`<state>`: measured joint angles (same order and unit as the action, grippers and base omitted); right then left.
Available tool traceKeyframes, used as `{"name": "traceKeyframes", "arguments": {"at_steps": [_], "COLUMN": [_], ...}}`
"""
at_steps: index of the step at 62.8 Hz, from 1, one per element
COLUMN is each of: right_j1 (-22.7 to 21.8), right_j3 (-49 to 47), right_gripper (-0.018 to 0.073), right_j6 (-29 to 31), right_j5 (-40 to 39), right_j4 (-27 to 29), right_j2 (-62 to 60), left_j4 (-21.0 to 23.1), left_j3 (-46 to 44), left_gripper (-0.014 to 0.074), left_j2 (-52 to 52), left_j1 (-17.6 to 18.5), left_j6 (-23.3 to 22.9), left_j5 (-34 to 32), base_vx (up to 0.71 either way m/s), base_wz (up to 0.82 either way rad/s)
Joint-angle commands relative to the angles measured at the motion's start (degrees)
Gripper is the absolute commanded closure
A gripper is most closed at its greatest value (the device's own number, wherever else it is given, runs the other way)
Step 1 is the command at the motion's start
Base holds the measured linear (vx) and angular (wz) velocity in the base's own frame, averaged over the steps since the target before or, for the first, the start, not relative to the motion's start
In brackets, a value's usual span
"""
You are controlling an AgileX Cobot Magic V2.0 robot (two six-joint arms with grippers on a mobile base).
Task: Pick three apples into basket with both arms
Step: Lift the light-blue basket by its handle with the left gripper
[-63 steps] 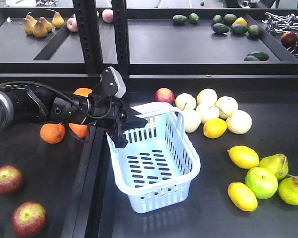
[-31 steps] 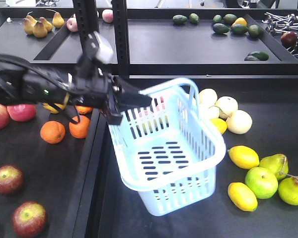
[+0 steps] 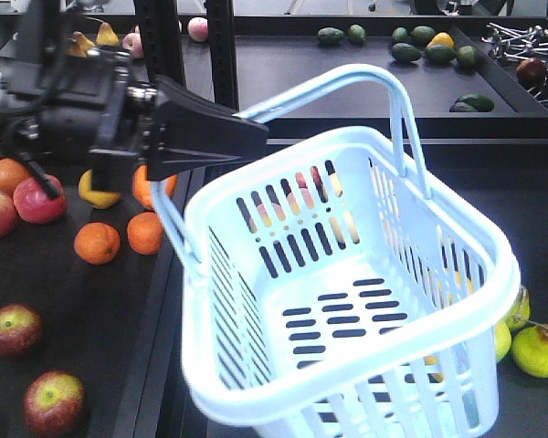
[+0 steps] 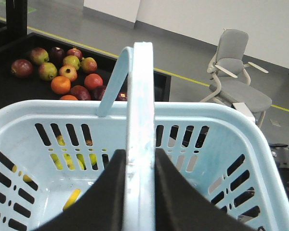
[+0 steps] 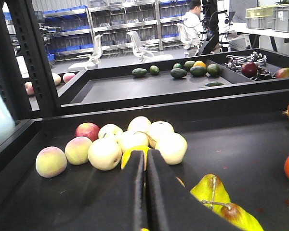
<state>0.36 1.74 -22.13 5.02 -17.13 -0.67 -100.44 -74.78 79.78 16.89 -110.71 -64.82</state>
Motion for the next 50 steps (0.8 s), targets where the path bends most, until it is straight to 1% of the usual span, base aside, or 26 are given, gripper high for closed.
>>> {"name": "traceKeyframes", "arguments": {"at_steps": [1, 9, 17, 24, 34, 50], "right_j1": [-0.3, -0.3, -0.3, -0.3, -0.3, -0.3], "right_j3": [0.65, 0.65, 0.65, 0.65, 0.65, 0.65], "right_gripper": [0.0564, 0.0564, 0.0564, 0.0564, 0.0564, 0.0564], "right_j6": [0.12, 0.12, 0.12, 0.12, 0.12, 0.12], "right_j5": [-4.26, -4.26, -4.26, -4.26, -4.26, -4.26], "right_j4": [-0.65, -0.65, -0.65, -0.65, -0.65, -0.65], "right_j2": [-0.75, -0.75, -0.75, -0.75, -0.75, -0.75], "left_j4": [-3.0, -3.0, -3.0, -3.0, -3.0, -2.78], "left_j3": [2.96, 11.49, 19.78, 24.75, 28.21, 28.18], "left_gripper": [0.0604, 0.0604, 0.0604, 0.0604, 0.0604, 0.0604], "left_j2": [-6.6, -13.18, -18.97, -22.94, -26.18, -26.7], "left_j1": [0.14, 0.14, 0.14, 0.14, 0.14, 0.14], "left_j6": [-0.72, -0.65, -0.05, -0.05, -0.05, -0.05], "left_j5": [3.03, 6.82, 15.65, 21.0, 21.91, 21.08], "base_vx": [0.0, 0.0, 0.0, 0.0, 0.0, 0.0], "base_wz": [0.0, 0.0, 0.0, 0.0, 0.0, 0.0]}}
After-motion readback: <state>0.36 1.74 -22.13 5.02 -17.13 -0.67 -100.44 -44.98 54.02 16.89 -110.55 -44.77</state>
